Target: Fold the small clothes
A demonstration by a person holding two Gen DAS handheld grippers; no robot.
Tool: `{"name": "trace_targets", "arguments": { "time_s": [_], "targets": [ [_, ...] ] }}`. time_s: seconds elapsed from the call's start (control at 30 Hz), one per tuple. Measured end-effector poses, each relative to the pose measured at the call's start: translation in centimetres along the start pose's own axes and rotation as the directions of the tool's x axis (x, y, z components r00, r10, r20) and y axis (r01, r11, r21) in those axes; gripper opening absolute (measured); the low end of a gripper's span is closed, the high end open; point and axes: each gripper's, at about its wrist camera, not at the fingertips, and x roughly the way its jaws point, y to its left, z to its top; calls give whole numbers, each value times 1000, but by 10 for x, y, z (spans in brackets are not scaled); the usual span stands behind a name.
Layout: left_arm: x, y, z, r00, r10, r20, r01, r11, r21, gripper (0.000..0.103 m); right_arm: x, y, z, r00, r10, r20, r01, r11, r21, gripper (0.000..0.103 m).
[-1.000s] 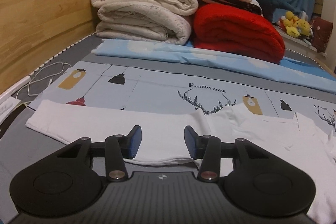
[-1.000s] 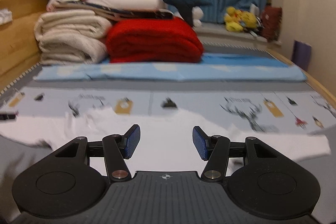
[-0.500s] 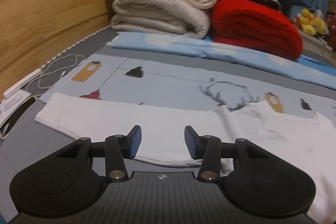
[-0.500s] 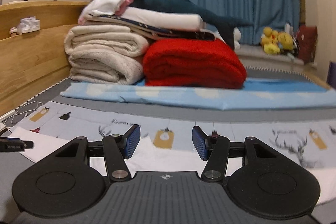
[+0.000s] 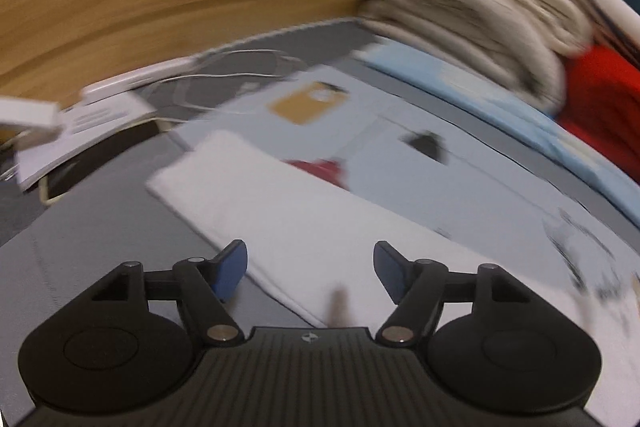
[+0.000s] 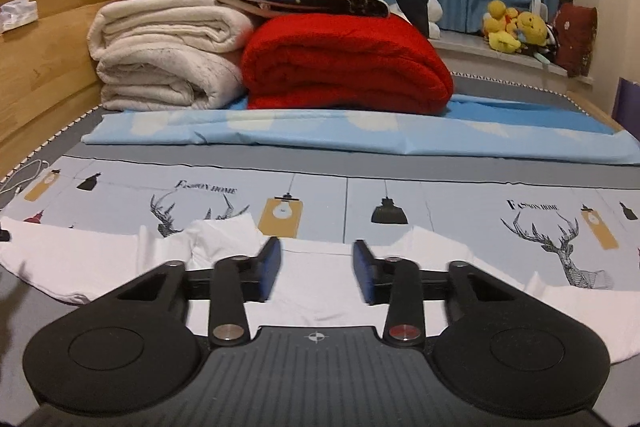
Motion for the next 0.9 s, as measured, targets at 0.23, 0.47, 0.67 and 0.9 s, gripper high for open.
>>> {"name": "trace_targets", "arguments": {
  "time_s": [0.23,0.47,0.67,0.9],
  "targets": [
    [51,56,11,993,-3,-122,-30,963,-267,73,7,-10,9,1000,2,-3,-2,1000,9,27],
    [55,40,8,989,0,-149,-30,980,-198,3,15,-20,10,999,6,-36,-5,999,35,25],
    [-9,-20,13,1000,-20,20,22,996,-82,3,3,-29,10,1000,16,-22,-14,998,61,13],
    [-109,-104,-15,961,-258,97,259,966,4,3,-12,-31,5,1000,25,-13,-24,996,85,10]
  ]
}}
